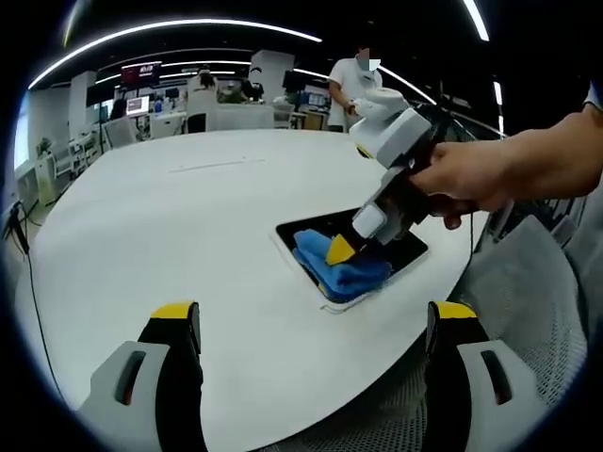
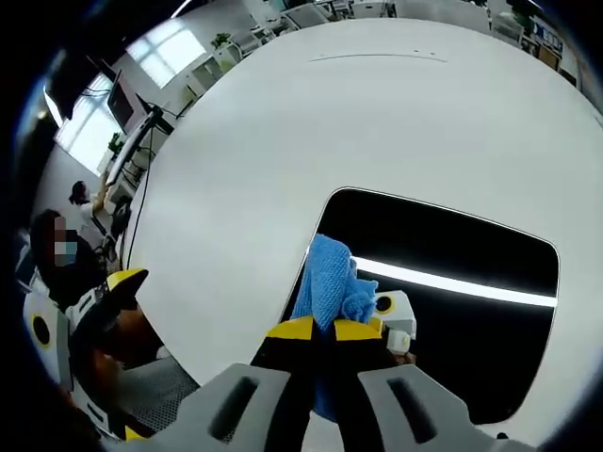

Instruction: Wipe the mirror surface with the cleaning cloth until all visible marks leave the cleaned area.

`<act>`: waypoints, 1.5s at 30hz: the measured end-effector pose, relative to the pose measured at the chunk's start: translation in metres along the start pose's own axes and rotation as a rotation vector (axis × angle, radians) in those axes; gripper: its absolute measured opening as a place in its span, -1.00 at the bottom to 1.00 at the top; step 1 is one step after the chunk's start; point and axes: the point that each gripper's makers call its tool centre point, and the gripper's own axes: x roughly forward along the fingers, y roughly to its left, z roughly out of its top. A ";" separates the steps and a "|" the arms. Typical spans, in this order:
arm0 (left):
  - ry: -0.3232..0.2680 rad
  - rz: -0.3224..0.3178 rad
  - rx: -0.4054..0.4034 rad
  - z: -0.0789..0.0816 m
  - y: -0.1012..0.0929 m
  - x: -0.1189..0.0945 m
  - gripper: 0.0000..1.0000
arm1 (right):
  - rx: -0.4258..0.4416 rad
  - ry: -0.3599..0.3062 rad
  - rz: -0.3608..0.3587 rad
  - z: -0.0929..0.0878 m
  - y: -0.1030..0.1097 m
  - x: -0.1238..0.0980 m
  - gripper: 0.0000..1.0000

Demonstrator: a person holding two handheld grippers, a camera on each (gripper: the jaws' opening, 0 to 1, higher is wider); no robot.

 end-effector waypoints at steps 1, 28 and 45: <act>0.000 0.000 0.000 0.000 0.000 0.000 0.98 | -0.003 -0.001 -0.002 0.001 0.000 0.000 -1.00; 0.007 -0.005 -0.008 -0.001 -0.001 0.001 0.98 | -0.055 -0.043 -0.020 0.048 -0.017 0.011 -1.00; -0.001 0.001 -0.018 0.000 0.001 0.001 0.98 | -0.059 -0.062 -0.029 0.075 -0.025 0.024 -1.00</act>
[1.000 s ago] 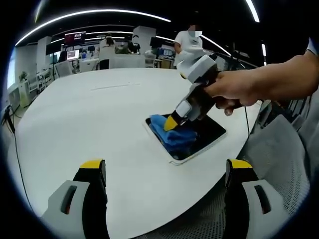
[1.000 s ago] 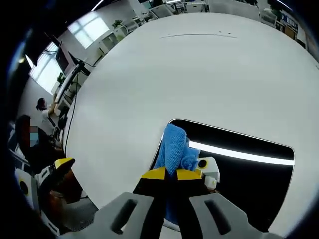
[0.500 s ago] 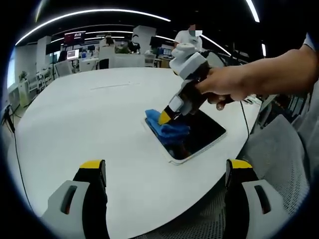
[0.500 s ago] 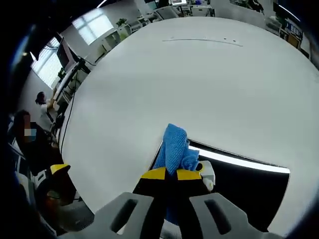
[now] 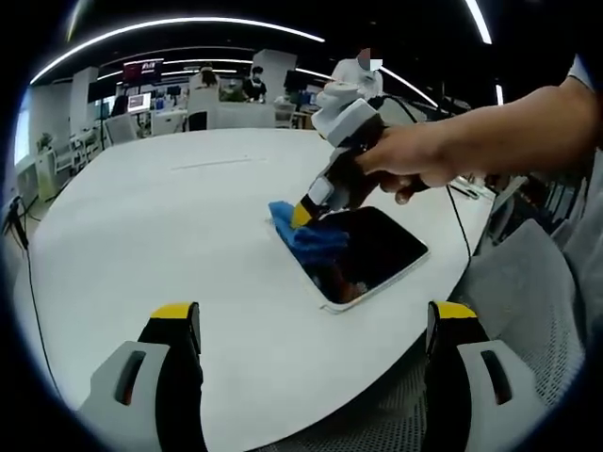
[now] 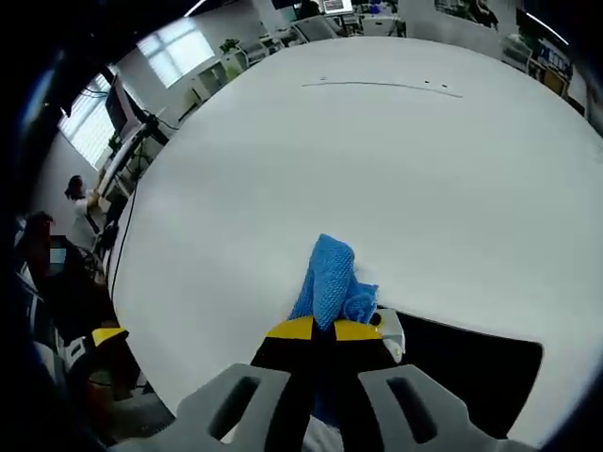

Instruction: Wipe the mirror surface with the cleaning cloth until all visible marks leave the cleaned area.

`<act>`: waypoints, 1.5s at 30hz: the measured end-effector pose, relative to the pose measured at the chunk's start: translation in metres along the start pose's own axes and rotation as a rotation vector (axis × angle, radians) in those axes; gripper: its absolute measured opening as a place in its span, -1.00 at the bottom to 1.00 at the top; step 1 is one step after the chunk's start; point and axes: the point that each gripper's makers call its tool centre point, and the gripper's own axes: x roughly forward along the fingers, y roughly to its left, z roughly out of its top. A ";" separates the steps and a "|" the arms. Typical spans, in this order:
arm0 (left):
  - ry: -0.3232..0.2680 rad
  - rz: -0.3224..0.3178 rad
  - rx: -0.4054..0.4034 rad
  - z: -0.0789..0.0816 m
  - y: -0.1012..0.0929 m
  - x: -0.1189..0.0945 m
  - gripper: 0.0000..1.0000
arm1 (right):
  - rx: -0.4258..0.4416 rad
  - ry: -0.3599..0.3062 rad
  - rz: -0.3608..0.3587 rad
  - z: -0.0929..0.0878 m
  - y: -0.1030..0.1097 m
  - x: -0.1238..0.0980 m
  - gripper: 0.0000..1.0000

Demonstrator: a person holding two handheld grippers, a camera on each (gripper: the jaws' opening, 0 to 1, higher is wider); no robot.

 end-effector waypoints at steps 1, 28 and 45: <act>0.001 0.001 0.000 0.000 0.000 0.000 0.98 | -0.002 0.001 -0.001 0.001 -0.001 0.002 -1.00; 0.006 -0.004 0.009 -0.001 0.000 0.000 0.98 | -0.030 -0.008 -0.009 0.012 -0.004 0.007 -1.00; 0.004 -0.006 0.013 0.000 0.000 0.000 0.98 | -0.026 0.010 -0.025 0.009 -0.016 0.002 -1.00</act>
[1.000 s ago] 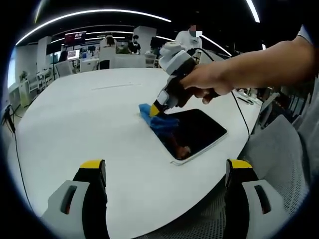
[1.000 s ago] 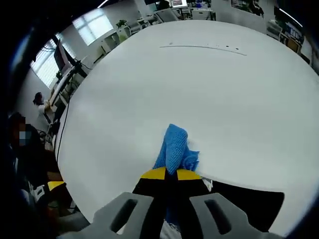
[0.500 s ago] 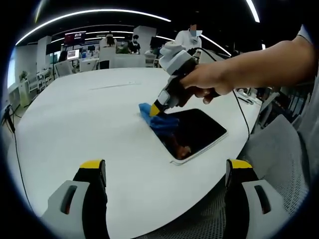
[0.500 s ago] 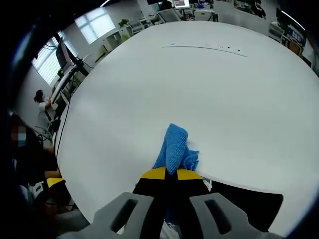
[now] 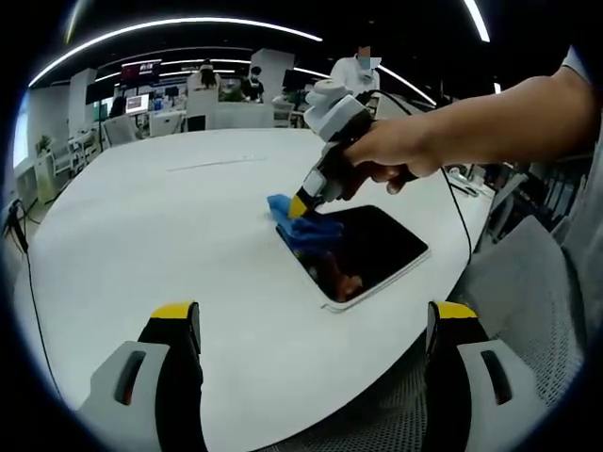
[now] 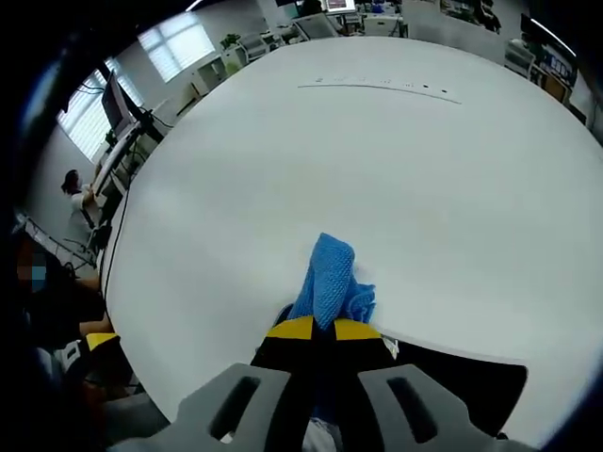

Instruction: Wipe the mirror surface with the cleaning cloth until all visible marks leave the cleaned area.

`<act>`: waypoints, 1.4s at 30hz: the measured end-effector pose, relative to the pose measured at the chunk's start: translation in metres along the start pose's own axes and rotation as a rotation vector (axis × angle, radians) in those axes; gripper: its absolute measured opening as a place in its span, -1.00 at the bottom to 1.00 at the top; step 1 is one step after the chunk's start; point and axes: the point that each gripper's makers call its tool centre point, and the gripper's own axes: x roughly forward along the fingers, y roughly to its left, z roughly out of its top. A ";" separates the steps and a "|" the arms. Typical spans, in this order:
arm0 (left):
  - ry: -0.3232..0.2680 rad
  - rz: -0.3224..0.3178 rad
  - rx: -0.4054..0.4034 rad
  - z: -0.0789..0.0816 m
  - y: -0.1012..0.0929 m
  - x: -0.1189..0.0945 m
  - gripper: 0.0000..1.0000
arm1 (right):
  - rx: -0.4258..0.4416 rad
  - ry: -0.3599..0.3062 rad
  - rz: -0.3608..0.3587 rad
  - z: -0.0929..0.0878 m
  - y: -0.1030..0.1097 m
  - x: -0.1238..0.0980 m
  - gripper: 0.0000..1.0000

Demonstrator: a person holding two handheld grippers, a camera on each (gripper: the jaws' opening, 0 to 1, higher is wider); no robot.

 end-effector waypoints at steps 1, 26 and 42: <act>-0.001 0.001 -0.002 0.000 0.000 0.000 0.98 | 0.000 0.000 -0.001 -0.001 -0.001 -0.001 -1.00; 0.005 0.000 0.007 -0.001 0.001 0.001 0.98 | 0.032 -0.004 -0.037 -0.010 -0.034 -0.010 -1.00; 0.009 0.002 0.012 -0.002 0.001 0.000 0.98 | 0.057 0.001 -0.050 -0.017 -0.040 -0.019 -1.00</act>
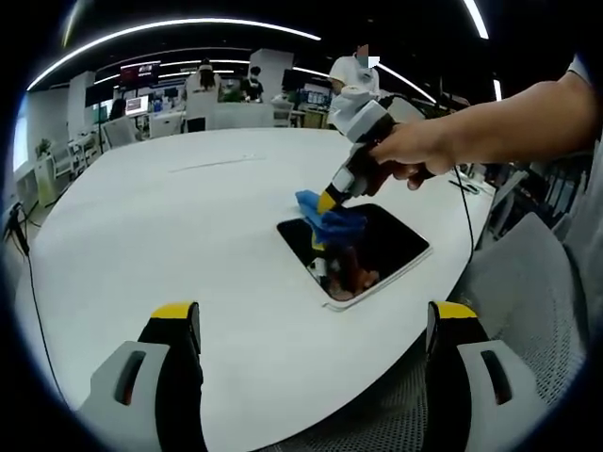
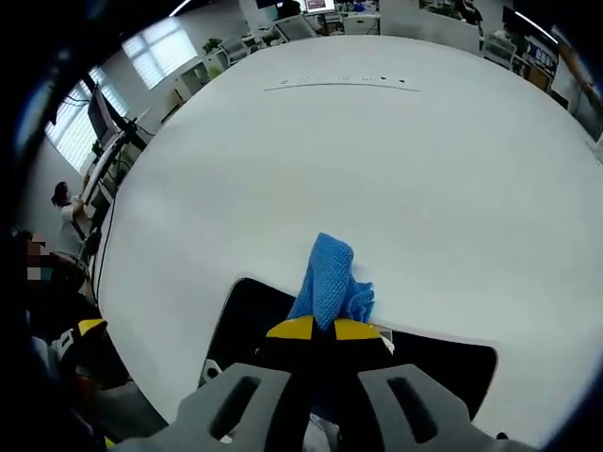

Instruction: Wipe the mirror surface with the cleaning cloth until all visible marks leave the cleaned area.

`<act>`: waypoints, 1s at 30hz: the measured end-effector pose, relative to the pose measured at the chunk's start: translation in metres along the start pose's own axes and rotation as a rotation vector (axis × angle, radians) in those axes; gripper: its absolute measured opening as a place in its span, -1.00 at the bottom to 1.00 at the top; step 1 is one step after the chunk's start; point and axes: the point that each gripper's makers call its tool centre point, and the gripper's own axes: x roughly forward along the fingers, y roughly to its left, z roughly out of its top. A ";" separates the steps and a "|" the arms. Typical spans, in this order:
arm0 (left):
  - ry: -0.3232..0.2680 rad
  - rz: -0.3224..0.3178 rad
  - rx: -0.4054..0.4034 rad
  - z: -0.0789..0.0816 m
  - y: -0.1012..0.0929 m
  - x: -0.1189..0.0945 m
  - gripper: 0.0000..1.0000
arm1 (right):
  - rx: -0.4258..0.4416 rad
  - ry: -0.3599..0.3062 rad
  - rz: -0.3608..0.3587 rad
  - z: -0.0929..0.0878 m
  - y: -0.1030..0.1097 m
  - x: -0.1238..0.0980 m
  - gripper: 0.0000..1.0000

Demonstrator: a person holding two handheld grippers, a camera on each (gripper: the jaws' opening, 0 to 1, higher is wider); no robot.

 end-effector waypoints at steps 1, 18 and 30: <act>-0.001 0.000 0.001 0.000 0.000 0.000 0.98 | -0.001 0.000 0.000 0.000 0.000 0.000 -1.00; -0.001 0.006 0.004 0.001 0.001 0.000 0.98 | 0.043 0.000 -0.014 -0.006 0.002 -0.005 -1.00; 0.003 0.007 0.014 0.000 0.001 0.000 0.98 | 0.059 0.027 -0.014 -0.022 0.006 -0.007 -1.00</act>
